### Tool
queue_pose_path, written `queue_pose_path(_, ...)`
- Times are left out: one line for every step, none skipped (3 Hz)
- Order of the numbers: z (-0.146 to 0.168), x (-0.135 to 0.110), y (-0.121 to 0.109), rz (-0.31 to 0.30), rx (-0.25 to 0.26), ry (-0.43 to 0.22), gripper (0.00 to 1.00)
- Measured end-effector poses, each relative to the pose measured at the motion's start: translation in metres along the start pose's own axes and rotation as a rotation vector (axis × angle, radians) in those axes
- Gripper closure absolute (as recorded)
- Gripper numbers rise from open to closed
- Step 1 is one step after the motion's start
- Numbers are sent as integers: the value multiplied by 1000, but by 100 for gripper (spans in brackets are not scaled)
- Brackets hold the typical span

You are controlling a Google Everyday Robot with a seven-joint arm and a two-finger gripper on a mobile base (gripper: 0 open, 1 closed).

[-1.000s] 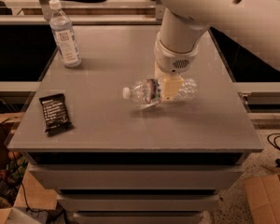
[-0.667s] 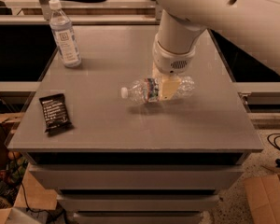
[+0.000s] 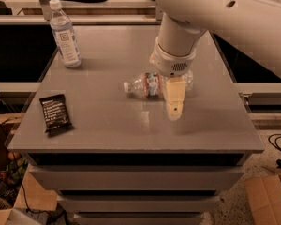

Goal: Knock water bottle over

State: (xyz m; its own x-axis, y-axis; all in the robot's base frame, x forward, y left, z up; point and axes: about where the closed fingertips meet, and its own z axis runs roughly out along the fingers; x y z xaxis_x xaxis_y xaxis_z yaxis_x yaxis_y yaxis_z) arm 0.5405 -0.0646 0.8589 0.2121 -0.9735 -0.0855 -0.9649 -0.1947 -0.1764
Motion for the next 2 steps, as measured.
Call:
queue_pose_path(2, 0, 5, -2, -18, -1, 0)
queue_pose_path(-1, 1, 5, 15, -41, -2, 0)
